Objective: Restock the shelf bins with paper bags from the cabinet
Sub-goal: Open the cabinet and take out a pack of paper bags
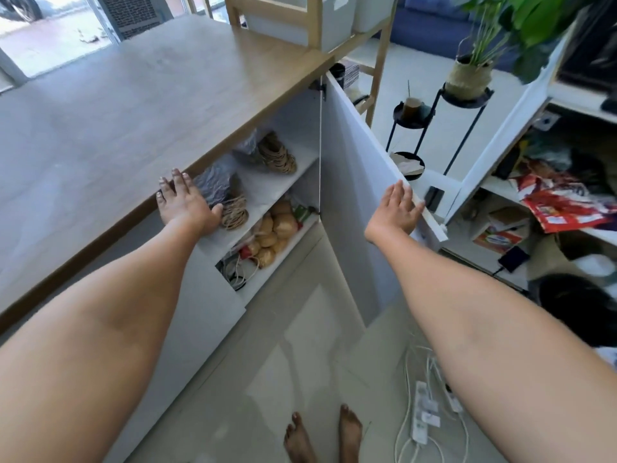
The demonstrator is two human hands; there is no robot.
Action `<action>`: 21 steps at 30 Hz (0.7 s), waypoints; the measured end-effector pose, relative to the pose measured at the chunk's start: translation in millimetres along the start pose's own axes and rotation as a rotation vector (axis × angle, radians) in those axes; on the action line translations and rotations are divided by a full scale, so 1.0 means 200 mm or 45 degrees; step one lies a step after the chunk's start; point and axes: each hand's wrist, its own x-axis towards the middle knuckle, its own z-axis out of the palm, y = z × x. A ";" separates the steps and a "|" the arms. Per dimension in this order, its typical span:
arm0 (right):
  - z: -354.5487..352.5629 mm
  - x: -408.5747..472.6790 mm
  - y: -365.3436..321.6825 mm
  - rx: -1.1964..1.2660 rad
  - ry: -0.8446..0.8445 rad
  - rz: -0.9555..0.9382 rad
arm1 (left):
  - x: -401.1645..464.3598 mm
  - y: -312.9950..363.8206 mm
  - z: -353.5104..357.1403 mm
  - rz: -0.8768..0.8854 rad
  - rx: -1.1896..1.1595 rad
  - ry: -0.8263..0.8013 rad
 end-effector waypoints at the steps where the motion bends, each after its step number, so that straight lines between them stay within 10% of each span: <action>1: 0.00 0.02 0.06 -0.026 -0.009 0.010 | 0.00 0.01 0.00 -0.007 0.005 -0.014; 21: 0.03 0.23 0.32 0.406 0.093 -0.192 | -0.17 0.55 -0.01 0.232 -0.105 -0.089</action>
